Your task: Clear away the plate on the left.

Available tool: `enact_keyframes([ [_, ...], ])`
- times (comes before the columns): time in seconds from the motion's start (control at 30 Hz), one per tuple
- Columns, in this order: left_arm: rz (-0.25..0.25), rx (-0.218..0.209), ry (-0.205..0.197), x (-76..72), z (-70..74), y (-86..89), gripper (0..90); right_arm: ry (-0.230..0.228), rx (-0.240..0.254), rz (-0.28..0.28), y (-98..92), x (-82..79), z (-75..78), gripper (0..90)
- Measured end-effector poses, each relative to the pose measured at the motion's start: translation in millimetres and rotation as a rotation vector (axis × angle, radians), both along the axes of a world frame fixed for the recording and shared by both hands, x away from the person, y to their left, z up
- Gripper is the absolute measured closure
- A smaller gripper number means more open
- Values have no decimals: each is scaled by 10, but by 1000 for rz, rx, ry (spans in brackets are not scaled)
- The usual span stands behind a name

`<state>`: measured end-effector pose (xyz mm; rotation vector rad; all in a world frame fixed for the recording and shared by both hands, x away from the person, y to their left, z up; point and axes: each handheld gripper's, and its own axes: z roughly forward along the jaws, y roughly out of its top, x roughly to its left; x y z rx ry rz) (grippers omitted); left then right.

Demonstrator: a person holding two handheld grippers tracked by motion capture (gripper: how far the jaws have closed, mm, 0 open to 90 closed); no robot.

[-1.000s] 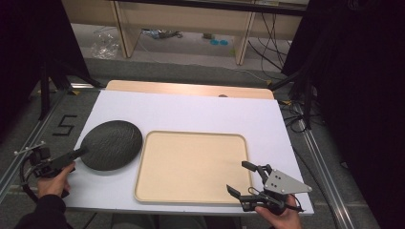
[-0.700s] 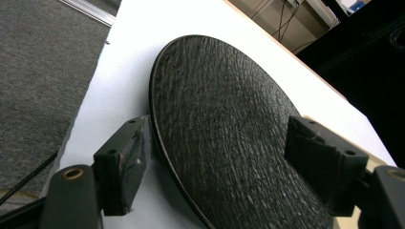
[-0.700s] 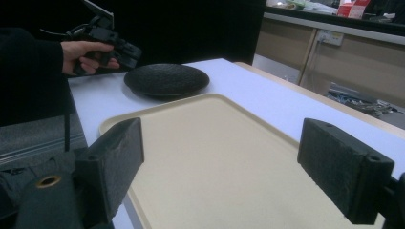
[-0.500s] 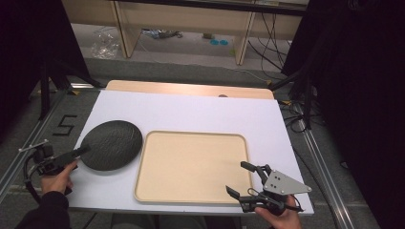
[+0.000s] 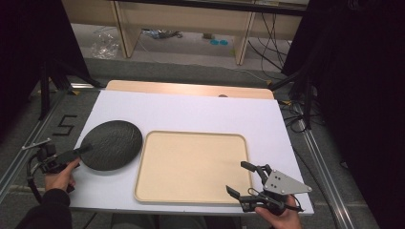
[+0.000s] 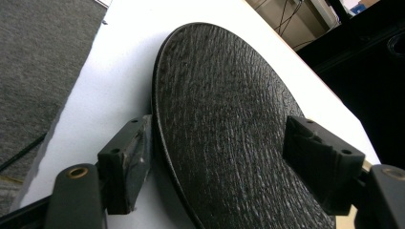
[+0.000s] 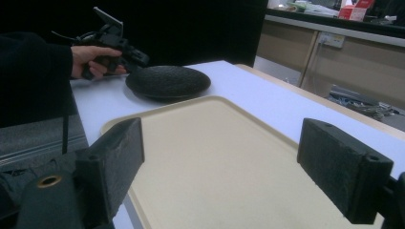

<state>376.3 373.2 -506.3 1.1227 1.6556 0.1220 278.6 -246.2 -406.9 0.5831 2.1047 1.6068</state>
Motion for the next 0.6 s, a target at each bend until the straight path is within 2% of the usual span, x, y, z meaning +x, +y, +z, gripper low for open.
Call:
enact_keyframes([
  [0.17,-22,-43,21,39,-38,-5,271,5,1,-1,-3,-4,1,173],
  [0.23,-47,-47,37,64,-63,-27,272,0,-1,-1,-3,-2,-3,173],
  [0.3,-46,-52,37,68,-64,-32,273,0,2,0,-2,0,-1,173],
  [0.43,-38,-132,52,67,-93,16,305,-2,0,5,3,-1,-4,173],
  [0.5,-38,-120,67,67,-93,27,370,0,0,6,7,-1,-3,173],
  [0.6,-37,-109,74,65,-93,29,401,-1,-2,2,10,-2,-6,173],
])
